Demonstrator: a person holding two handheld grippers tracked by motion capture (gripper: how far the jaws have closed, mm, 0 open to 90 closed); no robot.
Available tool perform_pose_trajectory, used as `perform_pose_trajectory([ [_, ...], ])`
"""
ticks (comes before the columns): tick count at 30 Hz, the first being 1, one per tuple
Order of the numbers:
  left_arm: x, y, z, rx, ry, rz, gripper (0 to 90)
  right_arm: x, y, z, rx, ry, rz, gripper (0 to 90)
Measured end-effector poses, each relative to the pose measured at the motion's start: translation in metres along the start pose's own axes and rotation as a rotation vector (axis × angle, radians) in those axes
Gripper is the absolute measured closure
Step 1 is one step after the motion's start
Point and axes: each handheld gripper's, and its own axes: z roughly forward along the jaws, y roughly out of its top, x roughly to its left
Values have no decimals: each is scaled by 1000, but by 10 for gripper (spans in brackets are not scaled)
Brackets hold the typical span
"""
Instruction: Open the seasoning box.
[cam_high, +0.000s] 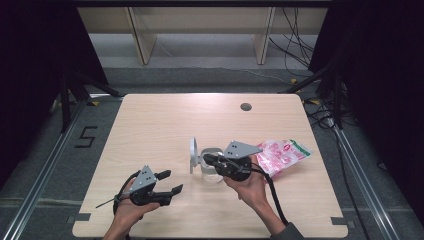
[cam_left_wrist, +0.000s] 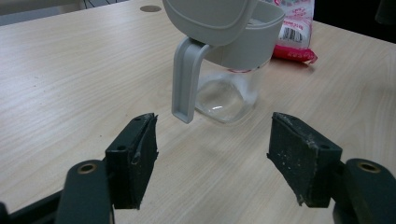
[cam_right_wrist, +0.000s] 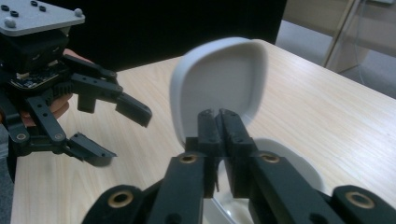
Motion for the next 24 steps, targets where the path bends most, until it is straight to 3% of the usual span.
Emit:
perform_pose_trajectory([
  [3, 0, -1, 1, -4, -1, -6, 312, -7, -8, -12, -10, -27, 19, 812],
  [4, 0, -2, 1, 0, -4, -7, 311, -12, -14, -21, -3, -53, 38, 756],
  [6, 0, -3, 1, 2, -3, -6, 310, -16, -21, -32, 2, -73, 97, 725],
  [7, 0, -2, 0, 0, -1, -7, 309, -20, -24, -36, -3, -91, 86, 709],
  [8, 0, -2, 0, 0, -1, -7, 309, -20, -28, -42, 15, -106, 134, 701],
  [10, 1, -2, 0, 6, 7, 1, 308, -24, -32, -46, 7, -105, 128, 695],
  [11, 0, -2, -1, 5, 5, 0, 304, -27, -38, -55, 11, -135, 155, 673],
  [14, 1, -1, -1, -1, 3, -7, 297, -30, -47, -64, 17, -162, 185, 631],
  [16, 1, -1, -1, -2, 0, -6, 296, -33, -50, -67, 18, -175, 175, 618],
  [18, 2, -1, -1, -1, -6, 7, 294, -34, -57, -73, 41, -188, 201, 596],
  [20, 2, -1, -1, 0, -4, -12, 291, -39, -65, -80, 26, -223, 223, 569],
  [22, 2, -1, -1, 2, -4, -13, 290, -42, -68, -83, 30, -230, 204, 560],
  [23, 2, -1, -1, 0, -6, -12, 290, -43, -72, -90, 35, -238, 256, 532],
  [24, 2, -2, -1, -4, -7, -14, 290, -43, -72, -90, 35, -238, 256, 532],
])
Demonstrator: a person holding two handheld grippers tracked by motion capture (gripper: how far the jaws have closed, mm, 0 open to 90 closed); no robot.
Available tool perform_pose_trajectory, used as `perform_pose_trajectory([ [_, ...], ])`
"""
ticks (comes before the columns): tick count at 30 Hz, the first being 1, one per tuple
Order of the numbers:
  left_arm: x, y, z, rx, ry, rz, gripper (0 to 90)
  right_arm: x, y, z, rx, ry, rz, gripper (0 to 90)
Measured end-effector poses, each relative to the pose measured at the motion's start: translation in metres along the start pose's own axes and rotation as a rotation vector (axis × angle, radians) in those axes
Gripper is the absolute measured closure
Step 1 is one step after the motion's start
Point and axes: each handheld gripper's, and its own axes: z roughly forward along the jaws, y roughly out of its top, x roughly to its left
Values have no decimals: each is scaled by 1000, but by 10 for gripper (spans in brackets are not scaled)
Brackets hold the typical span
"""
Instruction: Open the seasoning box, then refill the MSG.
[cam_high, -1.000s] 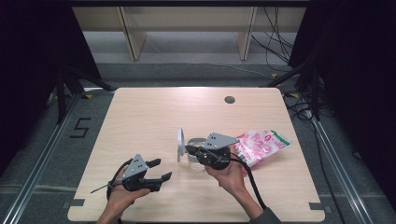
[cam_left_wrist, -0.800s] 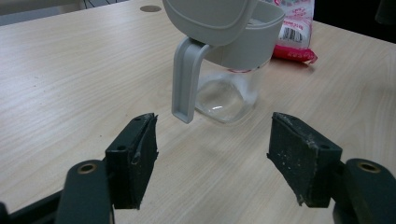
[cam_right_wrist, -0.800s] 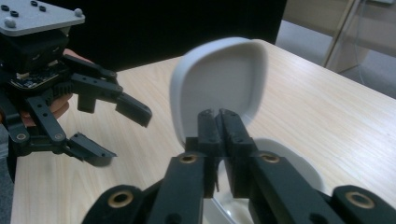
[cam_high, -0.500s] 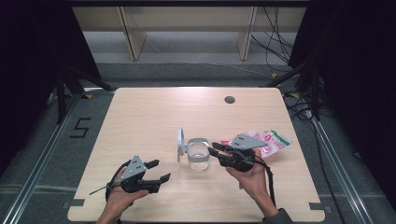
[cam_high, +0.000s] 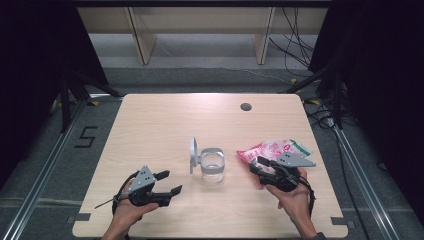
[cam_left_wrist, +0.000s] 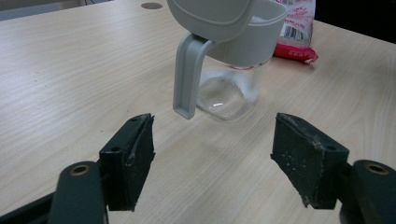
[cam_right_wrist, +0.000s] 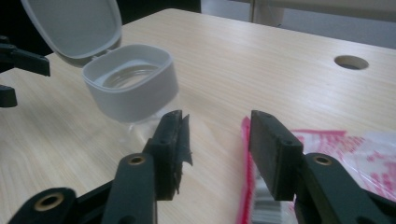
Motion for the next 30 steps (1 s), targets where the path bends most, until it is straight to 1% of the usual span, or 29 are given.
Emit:
perform_pose_trajectory([
  [1, 0, 0, 0, 1, 4, -1, 290, -6, -2, 0, -24, 5, -18, 528],
  [2, 1, 0, 0, 3, 11, -1, 289, -9, -4, -1, -23, -4, -18, 522],
  [3, 1, 0, 0, 5, 9, -2, 288, -9, -6, -5, 2, -10, 41, 514],
  [4, 1, 0, 0, 5, 8, -3, 287, -12, -8, -4, -21, -19, 31, 512],
  [5, 1, 0, 0, 6, 7, -4, 287, -15, -10, -7, -3, -26, 36, 506],
  [6, 1, 0, 0, 7, 8, -3, 286, -18, -11, -7, -20, -31, 26, 491],
  [7, 1, 0, 0, 10, 11, -1, 287, -17, -13, -10, 5, -52, 78, 480],
  [9, 0, 1, 0, 12, 12, 3, 287, -22, -17, -13, -17, -57, 95, 458],
  [10, 0, 1, 0, 11, 11, 0, 287, -22, -17, -13, -17, -57, 95, 458],
  [11, 0, 1, 1, 10, 13, -3, 286, -27, -18, -14, -13, -72, 50, 456],
  [12, 0, 1, 2, 10, 3, -2, 281, -27, -22, -16, -9, -94, 78, 441],
  [13, 0, 1, 2, 10, 3, -2, 280, -27, -22, -16, -9, -94, 78, 441],
  [14, 1, 2, 2, 13, 5, 3, 278, -30, -25, -20, -3, -107, 102, 424],
  [15, 0, 2, 2, 15, 11, 2, 275, -31, -26, -23, -1, -106, 118, 414],
  [16, 1, 2, 3, 14, 10, -1, 275, -34, -28, -24, -4, -123, 96, 411],
  [17, 1, 1, 4, 9, 2, -6, 275, -34, -28, -24, -4, -123, 96, 411],
  [18, 2, 2, 4, 18, 2, 11, 274, -35, -29, -25, -2, -132, 109, 408],
  [19, 2, 1, 4, 19, 5, 10, 273, -35, -30, -27, 0, -135, 134, 401],
  [20, 1, 1, 4, 22, 11, 5, 273, -38, -33, -31, -7, -151, 135, 399],
  [21, 1, 1, 4, 22, 11, 5, 273, -38, -33, -31, -7, -151, 135, 399],
  [22, 0, 1, 4, 21, 10, 3, 273, -38, -34, -33, 2, -149, 161, 399],
  [23, -1, 1, 5, 13, 5, -2, 273, -41, -35, -34, -4, -151, 138, 399],
  [24, -1, 1, 4, 22, 6, 5, 273, -42, -36, -35, -8, -153, 148, 399],
  [25, -1, 1, 5, 14, -4, 2, 273, -41, -37, -36, -8, -153, 162, 399],
  [26, -1, 2, 4, 17, 0, 7, 273, -43, -39, -38, -17, -161, 136, 398],
  [27, -1, 2, 4, 17, 0, 7, 273, -43, -39, -38, -17, -161, 136, 398],
  [28, -1, 2, 4, 15, 0, 6, 273, -41, -39, -39, -13, -167, 169, 398],
  [29, -2, 2, 4, 8, 2, -3, 273, -44, -41, -40, -26, -162, 159, 397],
  [30, 0, 3, 3, 14, 7, 8, 273, -45, -42, -41, -12, -157, 156, 396],
])
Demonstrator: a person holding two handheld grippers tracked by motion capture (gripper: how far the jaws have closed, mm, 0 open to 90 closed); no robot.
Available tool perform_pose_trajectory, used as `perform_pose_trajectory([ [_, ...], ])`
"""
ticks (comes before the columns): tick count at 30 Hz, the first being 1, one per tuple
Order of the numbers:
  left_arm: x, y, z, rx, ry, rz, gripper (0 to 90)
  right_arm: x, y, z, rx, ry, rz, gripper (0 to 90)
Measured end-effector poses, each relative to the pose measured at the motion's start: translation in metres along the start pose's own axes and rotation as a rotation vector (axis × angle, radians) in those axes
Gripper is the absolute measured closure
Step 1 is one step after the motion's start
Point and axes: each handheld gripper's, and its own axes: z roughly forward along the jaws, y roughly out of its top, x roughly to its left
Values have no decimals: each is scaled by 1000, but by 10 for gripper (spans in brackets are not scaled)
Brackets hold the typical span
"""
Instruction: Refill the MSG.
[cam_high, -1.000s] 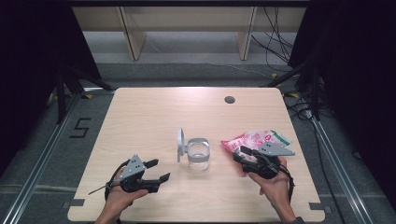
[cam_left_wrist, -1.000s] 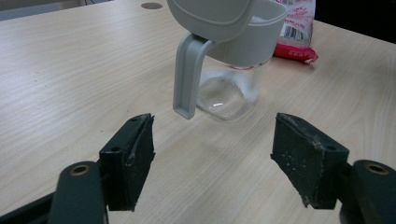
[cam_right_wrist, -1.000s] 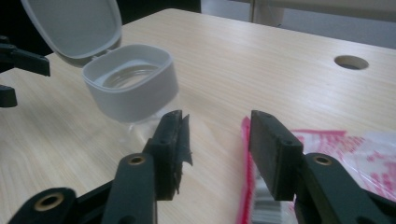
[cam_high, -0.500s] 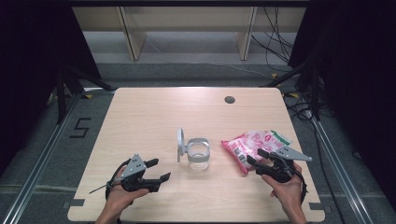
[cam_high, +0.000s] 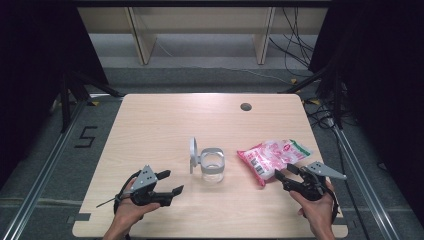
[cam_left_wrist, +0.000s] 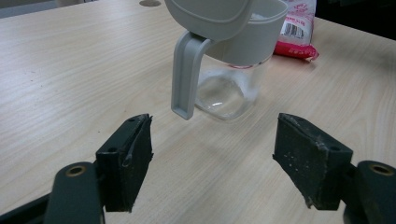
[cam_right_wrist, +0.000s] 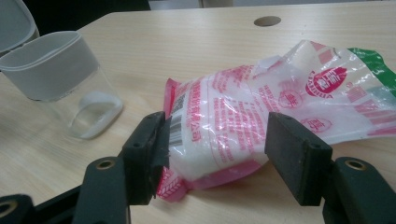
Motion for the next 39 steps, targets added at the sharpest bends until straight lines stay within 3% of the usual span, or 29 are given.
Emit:
perform_pose_trajectory([
  [6, 1, 0, 0, -15, 4, -22, 273, -4, -3, -1, 16, -31, 30, 394],
  [10, -2, 0, 0, -1, 6, -8, 273, -5, -6, -5, 10, -58, 33, 382],
  [12, -3, 1, 1, 1, 1, 11, 273, -7, -7, -8, 13, -64, 52, 372],
  [13, -3, 0, 2, 0, -12, 4, 273, -7, -8, -10, 11, -90, 84, 368],
  [17, -2, 0, 2, 1, -4, -5, 273, -11, -9, -13, 4, -91, 90, 369],
  [18, -1, 0, 2, -14, -13, 18, 273, -13, -10, -12, 1, -91, 79, 369],
  [20, -3, 0, 1, -2, -2, 2, 273, -13, -10, -10, 4, -93, 83, 369],
  [23, -2, 0, 1, 4, -6, 26, 273, -16, -13, -5, 19, -99, 72, 364],
  [24, -3, 0, 2, 0, -11, 18, 273, -13, -13, -5, 38, -84, 121, 364],
  [25, -4, -1, 3, -2, -5, -2, 274, -19, -14, -1, 28, -97, 78, 366],
  [26, -4, -1, 3, 8, -9, 11, 274, -19, -14, -1, 28, -97, 78, 366],
  [27, -2, -1, 4, 6, -15, 25, 274, -17, -14, -1, 48, -92, 117, 364],
  [28, -4, -2, 5, 2, -11, -13, 274, -18, -13, 0, 41, -88, 121, 362],
  [29, -4, -2, 5, 1, -14, -11, 274, -24, -13, 3, 34, -97, 80, 359],
  [30, -3, -2, 4, 14, -6, -2, 274, -24, -12, 5, 42, -105, 111, 356],
  [31, -4, -2, 5, -2, -11, -12, 274, -28, -11, 7, 38, -94, 103, 356],
  [32, -2, -2, 4, -1, -14, 19, 274, -28, -11, 10, 41, -85, 133, 358],
  [33, -4, -2, 5, 1, -13, -13, 274, -28, -11, 10, 41, -85, 133, 358],
  [34, -4, -2, 4, 11, -5, 2, 274, -26, -11, 11, 49, -76, 167, 358],
  [35, -4, -2, 5, 17, -8, 5, 274, -27, -12, 13, 30, -81, 148, 359],
  [38, -6, -3, 7, 21, -11, 1, 274, -29, -11, 15, 53, -89, 125, 359],
  [39, -6, -4, 7, 17, -15, 1, 273, -28, -11, 15, 55, -86, 154, 360],
])
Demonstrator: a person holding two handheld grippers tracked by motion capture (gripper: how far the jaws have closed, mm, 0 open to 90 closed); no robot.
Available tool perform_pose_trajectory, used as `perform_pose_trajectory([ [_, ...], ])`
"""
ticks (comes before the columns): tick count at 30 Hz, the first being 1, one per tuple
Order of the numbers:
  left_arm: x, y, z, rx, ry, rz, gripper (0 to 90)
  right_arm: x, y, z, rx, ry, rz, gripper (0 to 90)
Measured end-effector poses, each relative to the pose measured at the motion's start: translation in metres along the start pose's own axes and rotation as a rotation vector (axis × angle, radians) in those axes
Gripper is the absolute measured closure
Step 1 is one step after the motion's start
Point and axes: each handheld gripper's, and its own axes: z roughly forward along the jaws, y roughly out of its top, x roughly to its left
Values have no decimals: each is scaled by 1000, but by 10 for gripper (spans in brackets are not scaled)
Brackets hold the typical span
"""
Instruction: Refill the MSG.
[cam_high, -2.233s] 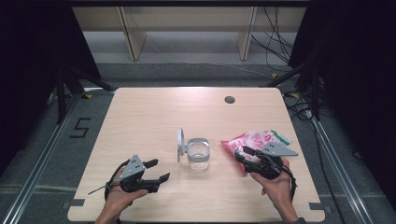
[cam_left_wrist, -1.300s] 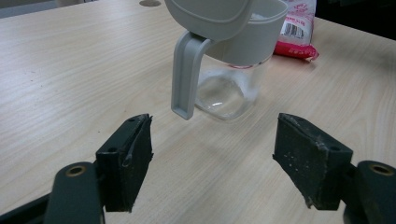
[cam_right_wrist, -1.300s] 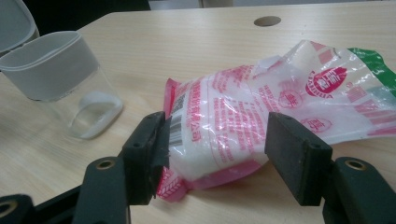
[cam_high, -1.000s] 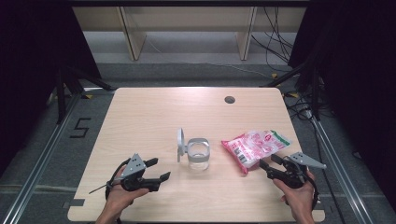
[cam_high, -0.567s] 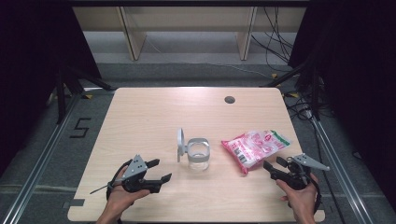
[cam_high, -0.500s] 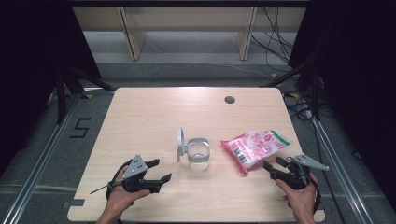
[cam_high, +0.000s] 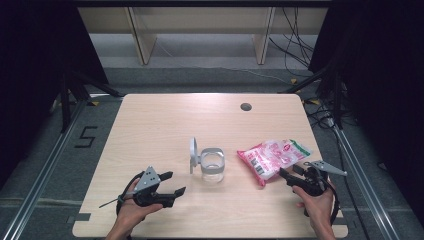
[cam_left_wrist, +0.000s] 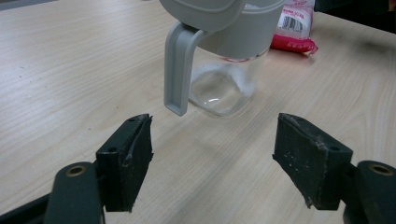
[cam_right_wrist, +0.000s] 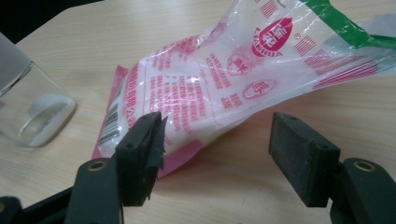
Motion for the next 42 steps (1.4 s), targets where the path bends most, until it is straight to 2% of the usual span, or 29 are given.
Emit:
perform_pose_trajectory([
  [2, 1, 0, 0, 9, 2, 5, 274, -3, 1, 3, -11, -10, -1, 362],
  [3, 1, 0, 0, 15, 6, 12, 274, -5, 2, 4, -8, -26, -27, 361],
  [8, -1, -1, 3, 4, -4, -1, 273, -10, 5, 9, -6, -20, -24, 355],
  [10, -2, -2, 3, 6, 0, -5, 274, -7, 6, 10, -38, 0, 31, 357],
  [12, -1, -2, 3, 16, 1, 4, 274, -10, 7, 11, -42, 4, -3, 356],
  [13, -1, -2, 3, 15, -3, 1, 274, -7, 8, 10, -25, 7, 44, 356],
  [15, 0, -1, 3, 18, -8, 35, 274, -11, 9, 12, -30, 0, 14, 362],
  [16, -3, -2, 4, 10, -4, -6, 274, -12, 9, 14, -43, 2, 15, 363],
  [17, -2, -2, 3, 13, -11, 10, 274, -13, 10, 16, -46, -2, 14, 364],
  [18, -2, -2, 3, 13, -5, 6, 275, -9, 10, 15, -27, -5, 66, 366],
  [19, -2, -1, 3, 15, -6, 6, 275, -11, 10, 16, -14, -25, 46, 368],
  [20, -1, -1, 4, 6, -8, 9, 275, -16, 11, 19, -38, -8, 14, 372],
  [21, 0, -1, 3, 18, -7, 32, 275, -16, 11, 19, -34, 4, 30, 374],
  [22, 0, -1, 3, 17, -8, 31, 275, -12, 12, 18, -8, -26, 79, 379],
  [23, -1, -2, 4, 20, -12, 1, 275, -15, 12, 22, -16, -27, 65, 382],
  [24, -1, -2, 4, 20, -12, 1, 275, -15, 12, 22, -16, -27, 65, 382],
  [25, -1, -2, 4, 20, -8, 2, 275, -19, 14, 23, -27, -24, 15, 382],
  [29, -1, -2, 4, 20, -8, 6, 275, -16, 15, 31, -16, -29, 49, 381],
  [30, 1, -1, 3, 18, -11, 39, 275, -16, 15, 31, -16, -29, 49, 381],
  [31, 0, -1, 3, 15, -7, 25, 275, -13, 16, 33, -11, -31, 91, 385],
  [33, 0, -1, 3, 15, -8, 27, 275, -18, 16, 36, -27, -41, 32, 395],
  [34, 0, -1, 3, 14, -8, 27, 275, -15, 16, 36, -13, -37, 67, 398],
  [35, 2, -1, 3, 17, -12, 44, 275, -15, 16, 36, -13, -37, 67, 398],
  [36, 1, -1, 3, 20, -11, 39, 275, -14, 17, 36, 1, -51, 78, 400],
  [37, 1, -1, 3, 21, -12, 38, 275, -17, 17, 38, -5, -57, 37, 400],
  [38, 1, -1, 3, 21, -12, 38, 275, -13, 17, 37, 6, -47, 107, 402],
  [39, 0, -1, 4, 11, -17, 22, 275, -17, 17, 42, -19, -25, 72, 415],
  [41, 0, -1, 4, 14, -16, 24, 275, -19, 17, 44, -19, -31, 58, 433],
  [42, -1, -2, 4, 14, -14, -8, 275, -19, 17, 44, -19, -31, 58, 433],
])
